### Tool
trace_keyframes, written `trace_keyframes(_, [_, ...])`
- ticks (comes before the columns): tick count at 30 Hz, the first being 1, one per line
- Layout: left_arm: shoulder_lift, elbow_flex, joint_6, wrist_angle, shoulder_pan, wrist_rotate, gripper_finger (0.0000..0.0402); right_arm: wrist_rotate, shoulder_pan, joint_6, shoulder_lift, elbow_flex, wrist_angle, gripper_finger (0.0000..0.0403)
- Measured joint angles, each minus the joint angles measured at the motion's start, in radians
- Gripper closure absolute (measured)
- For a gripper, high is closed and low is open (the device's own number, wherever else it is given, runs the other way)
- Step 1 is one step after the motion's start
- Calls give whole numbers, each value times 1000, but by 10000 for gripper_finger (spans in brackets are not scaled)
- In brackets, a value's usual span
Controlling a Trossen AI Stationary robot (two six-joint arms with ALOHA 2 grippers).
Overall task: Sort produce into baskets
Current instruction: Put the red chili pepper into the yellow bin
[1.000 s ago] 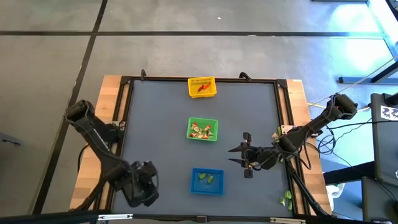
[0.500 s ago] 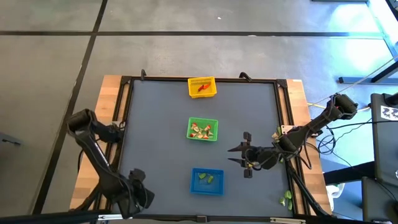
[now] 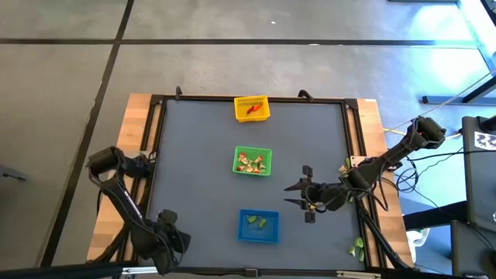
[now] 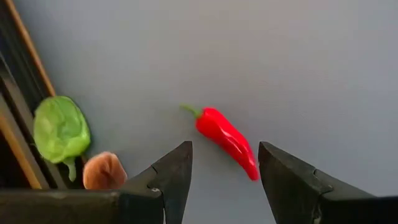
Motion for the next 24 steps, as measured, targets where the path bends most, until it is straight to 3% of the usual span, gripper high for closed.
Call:
trace_keyframes(10, [73, 1, 75, 9, 1, -4, 234, 0, 0, 0, 0, 0, -1, 251])
trace_keyframes(24, [70, 1, 288, 4, 6, -43, 384, -29, 0, 0, 0, 0, -1, 251])
